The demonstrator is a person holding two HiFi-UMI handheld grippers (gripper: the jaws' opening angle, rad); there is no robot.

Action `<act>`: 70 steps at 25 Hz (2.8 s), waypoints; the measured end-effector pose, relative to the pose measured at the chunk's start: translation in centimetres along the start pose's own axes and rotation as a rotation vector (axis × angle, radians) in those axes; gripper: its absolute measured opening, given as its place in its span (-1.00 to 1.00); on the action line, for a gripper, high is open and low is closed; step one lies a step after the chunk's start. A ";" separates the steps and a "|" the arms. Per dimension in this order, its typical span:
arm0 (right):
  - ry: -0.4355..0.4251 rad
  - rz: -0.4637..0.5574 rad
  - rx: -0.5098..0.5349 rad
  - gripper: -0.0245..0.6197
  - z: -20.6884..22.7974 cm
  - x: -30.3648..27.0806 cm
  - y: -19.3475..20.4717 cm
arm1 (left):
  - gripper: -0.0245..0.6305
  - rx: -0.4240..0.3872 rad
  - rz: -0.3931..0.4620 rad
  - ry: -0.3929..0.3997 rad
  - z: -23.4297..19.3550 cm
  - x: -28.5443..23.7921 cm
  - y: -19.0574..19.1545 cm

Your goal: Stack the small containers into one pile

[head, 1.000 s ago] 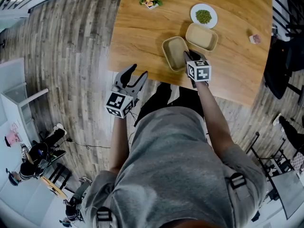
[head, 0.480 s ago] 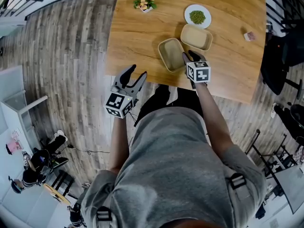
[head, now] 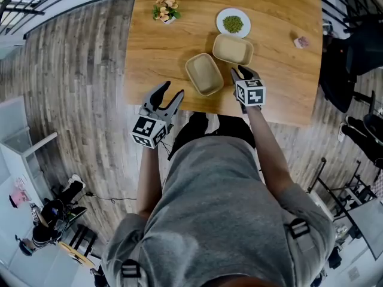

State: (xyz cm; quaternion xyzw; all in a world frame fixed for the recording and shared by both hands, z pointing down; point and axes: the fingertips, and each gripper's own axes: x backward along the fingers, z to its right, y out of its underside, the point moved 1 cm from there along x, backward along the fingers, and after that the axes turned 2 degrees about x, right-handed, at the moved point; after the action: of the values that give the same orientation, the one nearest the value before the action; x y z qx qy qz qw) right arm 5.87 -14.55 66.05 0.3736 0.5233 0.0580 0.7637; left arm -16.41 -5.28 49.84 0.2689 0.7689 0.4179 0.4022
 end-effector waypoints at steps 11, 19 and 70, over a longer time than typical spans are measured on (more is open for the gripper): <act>-0.026 -0.004 0.047 -0.56 4.1 -0.1 -1.4 | -0.25 0.021 -0.010 -0.002 1.0 -4.0 -0.7; -0.063 -0.013 0.190 -0.56 6.0 -1.3 -2.8 | -0.25 0.034 -0.033 -0.019 0.9 -6.0 -0.6; -0.170 -0.119 0.624 -0.85 7.4 -6.6 -5.8 | -0.25 0.062 -0.059 -0.081 0.8 -7.5 0.6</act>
State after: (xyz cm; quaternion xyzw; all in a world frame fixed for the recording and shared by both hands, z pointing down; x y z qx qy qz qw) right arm 7.43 -25.62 68.64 0.5618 0.4711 -0.1812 0.6555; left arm -11.72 -10.29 53.06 0.2751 0.7722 0.3705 0.4367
